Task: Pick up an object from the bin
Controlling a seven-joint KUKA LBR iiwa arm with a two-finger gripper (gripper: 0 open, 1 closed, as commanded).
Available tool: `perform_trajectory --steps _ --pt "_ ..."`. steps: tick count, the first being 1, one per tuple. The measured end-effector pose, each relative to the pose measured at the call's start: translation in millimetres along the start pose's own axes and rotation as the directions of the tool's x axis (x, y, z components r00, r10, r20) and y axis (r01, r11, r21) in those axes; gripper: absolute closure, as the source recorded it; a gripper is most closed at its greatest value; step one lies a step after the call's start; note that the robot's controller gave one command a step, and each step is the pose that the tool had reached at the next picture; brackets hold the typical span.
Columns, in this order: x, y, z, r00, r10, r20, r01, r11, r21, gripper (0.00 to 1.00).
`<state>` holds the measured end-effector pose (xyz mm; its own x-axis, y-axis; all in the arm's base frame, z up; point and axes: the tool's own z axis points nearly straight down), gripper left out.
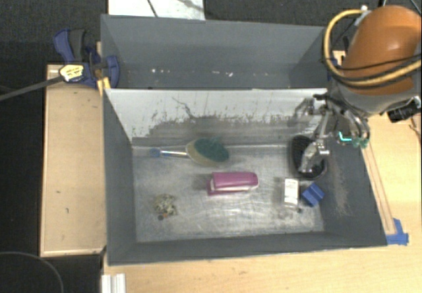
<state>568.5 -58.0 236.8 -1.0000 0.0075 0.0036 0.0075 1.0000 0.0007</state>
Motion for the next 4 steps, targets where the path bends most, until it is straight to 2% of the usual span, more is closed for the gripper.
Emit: perform_trajectory --steps 1,2,3,4 --pt "41.6 30.4 165.3 0.971 -0.238 0.012 0.238 0.971 0.003 0.00" --pt "25.7 41.5 108.5 0.995 0.096 0.012 -0.096 0.995 -0.001 0.00" --pt "-9.8 106.2 164.9 0.995 0.095 0.014 -0.095 0.995 -0.001 0.00" --pt "-11.6 104.0 161.3 0.995 0.096 0.021 -0.096 0.995 -0.002 1.00"
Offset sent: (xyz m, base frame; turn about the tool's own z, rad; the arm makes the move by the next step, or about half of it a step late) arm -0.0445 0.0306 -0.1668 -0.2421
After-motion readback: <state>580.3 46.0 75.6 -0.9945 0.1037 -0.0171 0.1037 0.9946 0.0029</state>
